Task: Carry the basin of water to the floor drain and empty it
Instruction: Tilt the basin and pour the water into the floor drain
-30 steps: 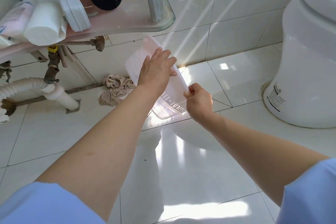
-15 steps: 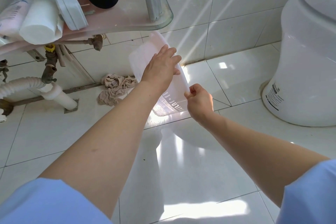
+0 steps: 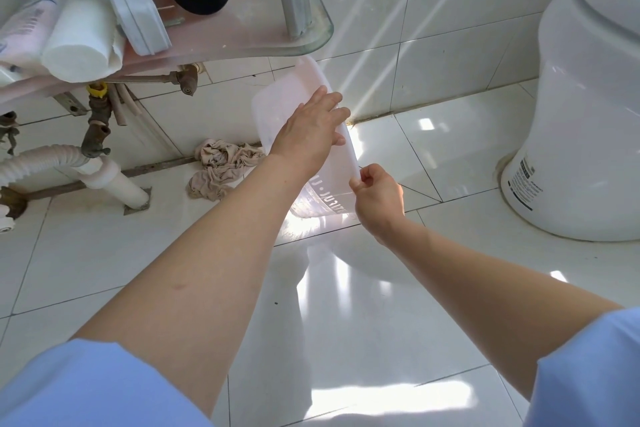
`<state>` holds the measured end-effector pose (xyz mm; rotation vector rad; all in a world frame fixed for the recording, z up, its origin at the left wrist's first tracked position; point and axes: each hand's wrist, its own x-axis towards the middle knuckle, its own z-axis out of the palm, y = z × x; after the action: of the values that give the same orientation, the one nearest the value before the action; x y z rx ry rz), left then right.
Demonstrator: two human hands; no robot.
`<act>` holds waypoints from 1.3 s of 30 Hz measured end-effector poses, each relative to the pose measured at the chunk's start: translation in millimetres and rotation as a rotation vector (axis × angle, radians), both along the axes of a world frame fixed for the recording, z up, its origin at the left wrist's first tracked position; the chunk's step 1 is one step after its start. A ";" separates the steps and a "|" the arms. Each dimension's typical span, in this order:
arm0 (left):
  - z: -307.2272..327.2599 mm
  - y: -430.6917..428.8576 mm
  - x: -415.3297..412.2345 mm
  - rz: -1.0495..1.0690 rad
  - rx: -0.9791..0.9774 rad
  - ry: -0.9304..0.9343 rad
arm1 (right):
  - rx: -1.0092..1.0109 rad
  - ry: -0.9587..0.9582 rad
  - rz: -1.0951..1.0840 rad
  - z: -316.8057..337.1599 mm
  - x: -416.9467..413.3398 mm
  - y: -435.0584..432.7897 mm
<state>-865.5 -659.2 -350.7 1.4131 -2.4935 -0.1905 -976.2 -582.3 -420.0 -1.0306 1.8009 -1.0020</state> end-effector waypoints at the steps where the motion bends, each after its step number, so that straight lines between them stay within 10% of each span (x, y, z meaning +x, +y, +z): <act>1: 0.0 -0.1 0.0 -0.001 0.004 -0.004 | 0.000 0.000 -0.002 -0.2 0.2 0.0; 39: 0.7 7.6 -8.5 -0.035 0.014 -0.006 | 0.010 -0.097 0.002 -8.7 -5.7 6.4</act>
<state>-874.0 -651.6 -350.1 1.3782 -2.5278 -0.2114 -981.9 -575.9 -428.7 -0.9612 1.7237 -1.0242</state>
